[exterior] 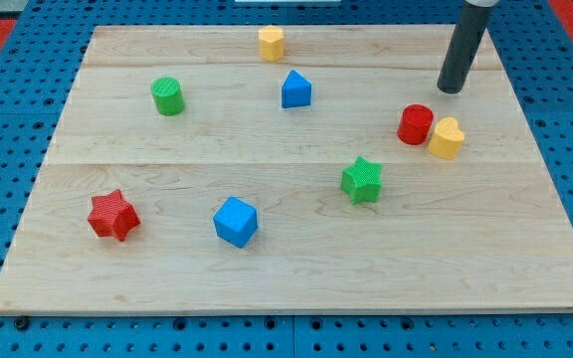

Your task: Move yellow heart towards down

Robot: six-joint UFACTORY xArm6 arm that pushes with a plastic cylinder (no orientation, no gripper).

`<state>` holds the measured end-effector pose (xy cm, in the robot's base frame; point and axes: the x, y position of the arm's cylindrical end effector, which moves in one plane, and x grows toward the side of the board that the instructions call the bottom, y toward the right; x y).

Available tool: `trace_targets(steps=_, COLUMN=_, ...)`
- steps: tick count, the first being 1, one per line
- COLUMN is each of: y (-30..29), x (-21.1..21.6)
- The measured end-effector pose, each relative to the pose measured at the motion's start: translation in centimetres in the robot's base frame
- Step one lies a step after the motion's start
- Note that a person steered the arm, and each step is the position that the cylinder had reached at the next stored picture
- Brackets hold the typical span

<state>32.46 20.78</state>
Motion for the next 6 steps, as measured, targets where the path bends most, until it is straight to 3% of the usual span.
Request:
trace_targets(steps=1, y=0.3, x=4.4)
trace_targets(steps=5, y=0.7, x=11.7)
trace_targets(steps=6, y=1.0, x=2.2)
